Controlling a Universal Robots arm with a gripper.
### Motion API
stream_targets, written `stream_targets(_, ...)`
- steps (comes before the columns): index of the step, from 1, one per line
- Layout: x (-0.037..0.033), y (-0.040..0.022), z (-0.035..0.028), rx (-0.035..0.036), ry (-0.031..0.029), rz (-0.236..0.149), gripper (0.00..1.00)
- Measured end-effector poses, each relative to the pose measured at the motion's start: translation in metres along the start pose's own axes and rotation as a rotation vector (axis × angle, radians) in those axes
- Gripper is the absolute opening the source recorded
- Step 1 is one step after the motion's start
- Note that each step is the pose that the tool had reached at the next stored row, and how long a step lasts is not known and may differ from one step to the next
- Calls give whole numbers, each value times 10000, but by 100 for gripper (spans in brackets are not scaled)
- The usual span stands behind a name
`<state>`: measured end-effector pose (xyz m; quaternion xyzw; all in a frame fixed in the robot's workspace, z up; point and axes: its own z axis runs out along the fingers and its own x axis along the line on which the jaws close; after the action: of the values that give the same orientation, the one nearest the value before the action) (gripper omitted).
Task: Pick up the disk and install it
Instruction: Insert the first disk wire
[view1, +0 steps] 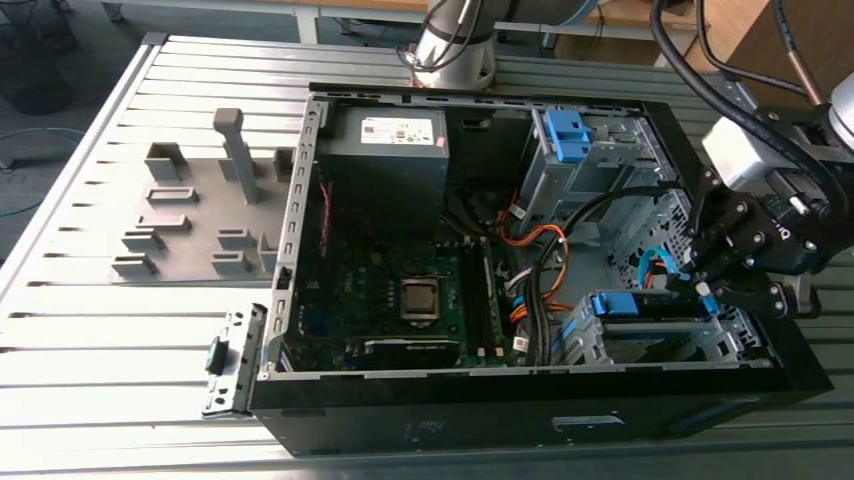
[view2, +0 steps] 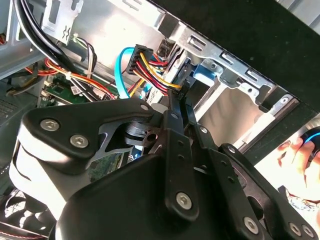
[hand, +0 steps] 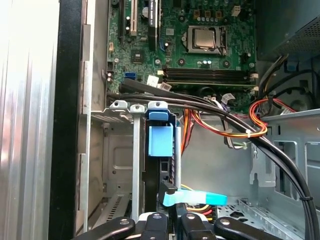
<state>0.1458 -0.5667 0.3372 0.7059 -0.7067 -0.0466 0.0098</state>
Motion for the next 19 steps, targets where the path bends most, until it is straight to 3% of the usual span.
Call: stream_targets(19,6,1,62,-2,1,-17,16)
